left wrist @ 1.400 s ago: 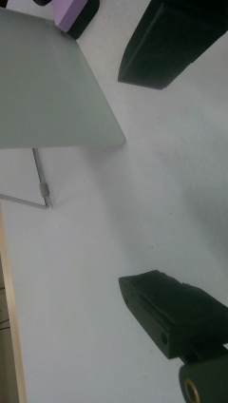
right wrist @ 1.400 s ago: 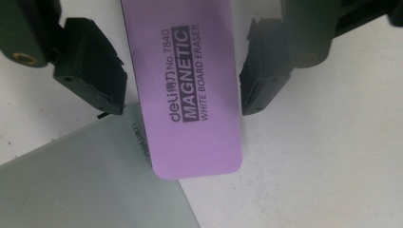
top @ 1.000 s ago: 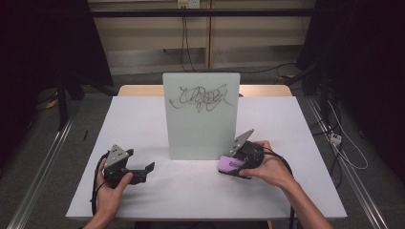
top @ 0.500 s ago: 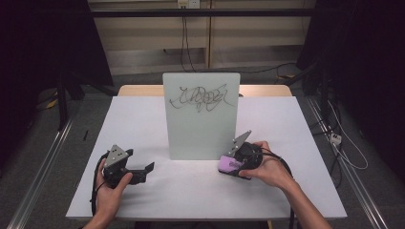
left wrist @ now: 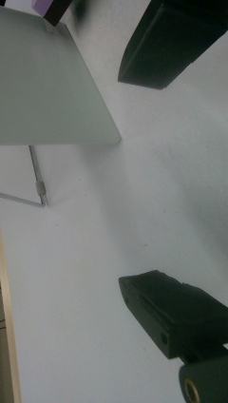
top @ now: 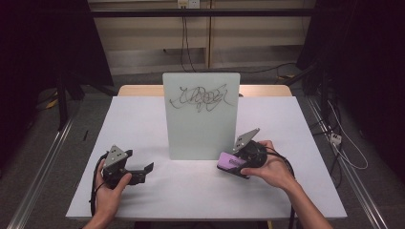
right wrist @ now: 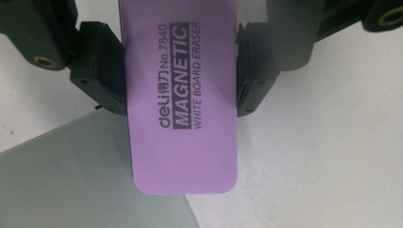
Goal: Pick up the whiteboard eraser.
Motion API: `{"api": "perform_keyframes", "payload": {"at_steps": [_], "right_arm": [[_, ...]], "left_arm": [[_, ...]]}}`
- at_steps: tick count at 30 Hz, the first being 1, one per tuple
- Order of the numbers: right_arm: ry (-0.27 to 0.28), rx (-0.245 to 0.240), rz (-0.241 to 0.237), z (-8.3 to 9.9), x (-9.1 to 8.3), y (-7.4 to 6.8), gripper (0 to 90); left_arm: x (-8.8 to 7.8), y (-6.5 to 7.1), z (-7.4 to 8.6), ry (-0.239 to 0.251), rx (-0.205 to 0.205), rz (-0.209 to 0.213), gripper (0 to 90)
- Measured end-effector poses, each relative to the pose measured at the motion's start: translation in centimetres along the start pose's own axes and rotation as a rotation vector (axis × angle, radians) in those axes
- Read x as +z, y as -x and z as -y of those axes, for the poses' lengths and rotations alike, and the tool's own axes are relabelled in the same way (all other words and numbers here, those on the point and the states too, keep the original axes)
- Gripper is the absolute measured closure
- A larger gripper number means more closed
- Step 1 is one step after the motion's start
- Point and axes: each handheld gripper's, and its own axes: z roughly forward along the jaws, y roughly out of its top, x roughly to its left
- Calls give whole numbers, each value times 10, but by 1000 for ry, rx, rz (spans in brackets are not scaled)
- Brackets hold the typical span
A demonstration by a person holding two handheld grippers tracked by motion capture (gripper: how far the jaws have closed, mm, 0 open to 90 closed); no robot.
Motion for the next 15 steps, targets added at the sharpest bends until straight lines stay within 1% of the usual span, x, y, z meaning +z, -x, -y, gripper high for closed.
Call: {"api": "perform_keyframes", "payload": {"at_steps": [2,5,7,9,10,11,13,15], "right_arm": [[18,2,3,0,-1,0,412],[50,20,0,-1,-3,0,412],[60,24,-2,-1,-4,0,413],[84,25,2,-1,-5,0,413],[84,25,2,-1,-5,0,413],[98,27,9,-1,-6,0,412],[108,30,12,-1,-7,0,413],[139,36,17,0,-8,0,413]], "left_arm": [[0,0,0,-1,-1,-1,49],[0,-1,1,-3,-3,-1,49],[0,-2,2,-3,-9,0,49],[0,-3,2,-4,-11,1,49],[0,-3,2,-4,-10,1,49],[0,-4,2,-4,-10,1,49],[-1,-3,1,2,-12,2,49],[-1,-3,1,2,-8,1,49]]}}
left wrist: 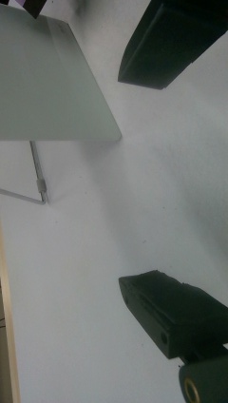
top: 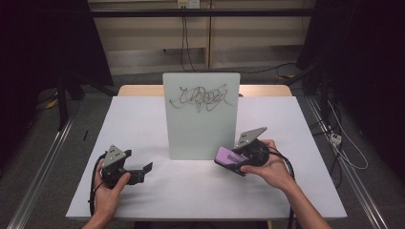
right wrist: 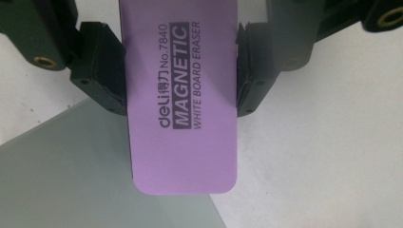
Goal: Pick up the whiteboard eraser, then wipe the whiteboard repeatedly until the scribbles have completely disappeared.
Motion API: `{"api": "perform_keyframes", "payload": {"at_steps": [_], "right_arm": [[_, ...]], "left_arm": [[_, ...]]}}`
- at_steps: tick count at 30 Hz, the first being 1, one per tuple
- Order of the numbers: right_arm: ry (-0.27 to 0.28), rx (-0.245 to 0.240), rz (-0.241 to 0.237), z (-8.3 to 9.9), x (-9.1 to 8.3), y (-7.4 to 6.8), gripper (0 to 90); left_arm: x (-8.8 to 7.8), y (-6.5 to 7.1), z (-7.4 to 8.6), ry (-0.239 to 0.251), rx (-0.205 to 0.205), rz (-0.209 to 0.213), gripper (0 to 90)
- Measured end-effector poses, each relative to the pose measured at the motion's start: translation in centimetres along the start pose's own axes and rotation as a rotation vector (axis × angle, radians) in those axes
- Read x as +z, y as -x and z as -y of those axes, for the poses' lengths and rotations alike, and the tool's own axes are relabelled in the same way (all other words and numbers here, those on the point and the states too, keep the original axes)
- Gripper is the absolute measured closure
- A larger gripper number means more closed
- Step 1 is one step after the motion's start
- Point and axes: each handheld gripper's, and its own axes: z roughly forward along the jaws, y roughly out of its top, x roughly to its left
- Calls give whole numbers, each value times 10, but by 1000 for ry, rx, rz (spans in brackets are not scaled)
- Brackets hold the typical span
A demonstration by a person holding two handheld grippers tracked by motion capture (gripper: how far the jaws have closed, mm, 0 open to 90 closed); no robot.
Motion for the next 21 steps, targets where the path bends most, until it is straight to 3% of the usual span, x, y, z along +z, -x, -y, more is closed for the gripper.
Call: {"api": "perform_keyframes", "payload": {"at_steps": [11,21], "right_arm": [[48,4,20,-1,-5,-6,413],[132,11,53,-6,-20,-4,414]], "left_arm": [[1,3,-1,-8,14,0,49],[2,2,0,-14,19,0,49]]}}
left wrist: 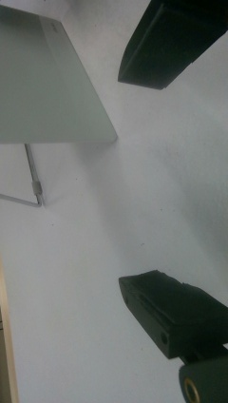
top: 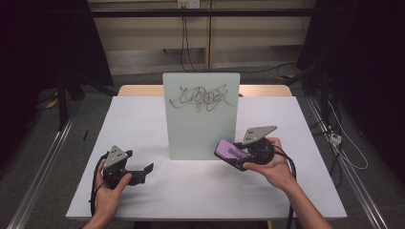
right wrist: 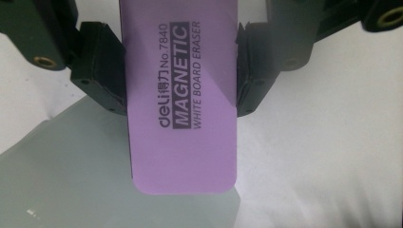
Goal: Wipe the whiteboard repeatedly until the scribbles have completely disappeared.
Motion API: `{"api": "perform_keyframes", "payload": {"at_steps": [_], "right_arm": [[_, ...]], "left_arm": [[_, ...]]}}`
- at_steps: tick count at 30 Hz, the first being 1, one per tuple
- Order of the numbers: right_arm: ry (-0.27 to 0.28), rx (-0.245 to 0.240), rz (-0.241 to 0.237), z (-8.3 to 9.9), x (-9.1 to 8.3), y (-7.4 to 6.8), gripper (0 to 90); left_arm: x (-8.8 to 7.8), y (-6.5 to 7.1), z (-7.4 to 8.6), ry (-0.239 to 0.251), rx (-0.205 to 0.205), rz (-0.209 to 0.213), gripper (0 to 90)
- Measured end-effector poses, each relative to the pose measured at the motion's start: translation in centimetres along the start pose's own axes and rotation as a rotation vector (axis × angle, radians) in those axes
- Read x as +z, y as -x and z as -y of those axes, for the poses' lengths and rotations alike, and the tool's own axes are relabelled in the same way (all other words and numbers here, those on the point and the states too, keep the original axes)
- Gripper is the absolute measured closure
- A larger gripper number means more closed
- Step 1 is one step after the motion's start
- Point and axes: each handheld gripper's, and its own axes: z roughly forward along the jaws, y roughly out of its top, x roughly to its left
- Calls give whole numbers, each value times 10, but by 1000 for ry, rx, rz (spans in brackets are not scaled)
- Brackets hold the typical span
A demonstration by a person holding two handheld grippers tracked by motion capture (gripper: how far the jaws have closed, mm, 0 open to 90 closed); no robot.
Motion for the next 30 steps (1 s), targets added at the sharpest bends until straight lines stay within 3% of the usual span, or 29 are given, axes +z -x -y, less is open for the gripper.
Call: {"api": "perform_keyframes", "payload": {"at_steps": [7,14,19,24,30], "right_arm": [[47,11,13,-6,-4,-1,414],[76,-10,18,-12,-12,-4,414],[120,-11,48,-16,-21,-2,414],[166,-14,124,-28,-29,3,414],[203,-24,133,-42,-31,7,414]], "left_arm": [[-2,-2,1,6,-9,-9,50],[-1,1,-1,0,4,0,50],[1,3,-1,-7,8,-2,50],[4,4,-1,-13,14,4,50],[1,2,-1,-6,5,-2,50]]}}
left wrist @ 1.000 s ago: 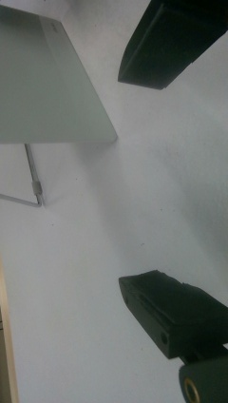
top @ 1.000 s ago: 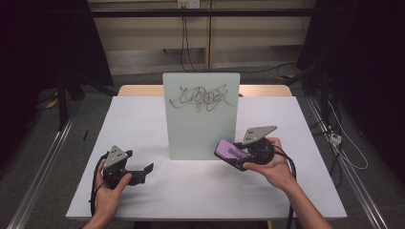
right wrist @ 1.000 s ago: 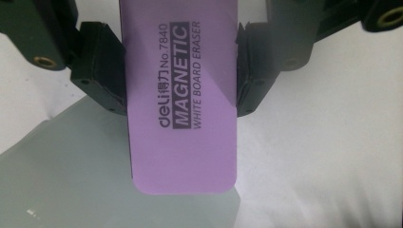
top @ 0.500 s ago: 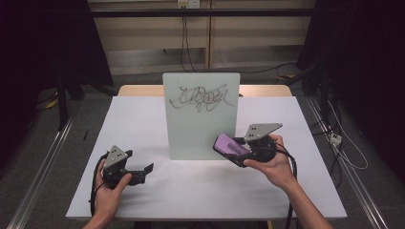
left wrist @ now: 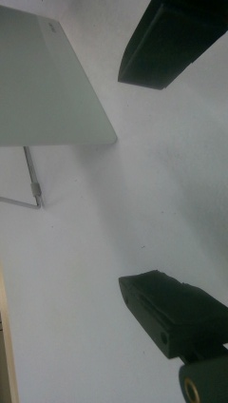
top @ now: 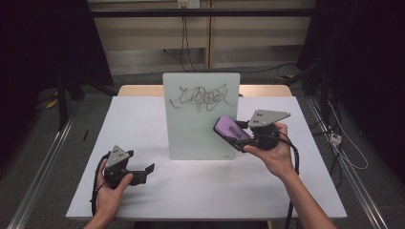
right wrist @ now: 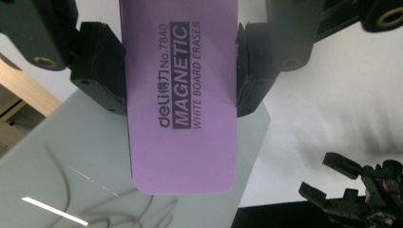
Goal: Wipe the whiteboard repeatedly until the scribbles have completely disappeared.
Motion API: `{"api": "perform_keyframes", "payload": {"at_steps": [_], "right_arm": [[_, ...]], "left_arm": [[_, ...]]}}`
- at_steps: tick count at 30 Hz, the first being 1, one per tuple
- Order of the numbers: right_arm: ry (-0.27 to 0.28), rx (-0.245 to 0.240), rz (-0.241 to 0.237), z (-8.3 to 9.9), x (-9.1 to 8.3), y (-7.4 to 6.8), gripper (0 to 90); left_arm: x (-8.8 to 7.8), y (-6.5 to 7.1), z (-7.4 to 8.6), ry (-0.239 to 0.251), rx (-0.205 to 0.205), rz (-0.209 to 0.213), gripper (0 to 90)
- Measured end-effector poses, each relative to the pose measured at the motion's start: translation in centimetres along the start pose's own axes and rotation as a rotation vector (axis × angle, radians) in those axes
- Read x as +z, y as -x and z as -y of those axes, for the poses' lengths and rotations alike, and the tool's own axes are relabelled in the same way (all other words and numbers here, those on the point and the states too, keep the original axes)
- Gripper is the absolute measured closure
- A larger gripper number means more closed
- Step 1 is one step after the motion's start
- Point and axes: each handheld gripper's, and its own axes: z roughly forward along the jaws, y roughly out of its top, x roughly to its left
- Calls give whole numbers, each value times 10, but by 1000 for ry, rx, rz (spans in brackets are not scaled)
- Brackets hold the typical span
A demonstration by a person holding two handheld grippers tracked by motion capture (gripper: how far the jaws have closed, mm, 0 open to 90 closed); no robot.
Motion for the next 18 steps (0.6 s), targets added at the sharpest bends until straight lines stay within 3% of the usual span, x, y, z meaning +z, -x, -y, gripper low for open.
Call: {"api": "perform_keyframes", "payload": {"at_steps": [9,18], "right_arm": [[32,-19,16,-20,4,6,414],[62,-15,66,-33,0,17,414]], "left_arm": [[0,-1,0,-2,-3,4,50],[0,-5,1,-2,-14,-8,50]]}}
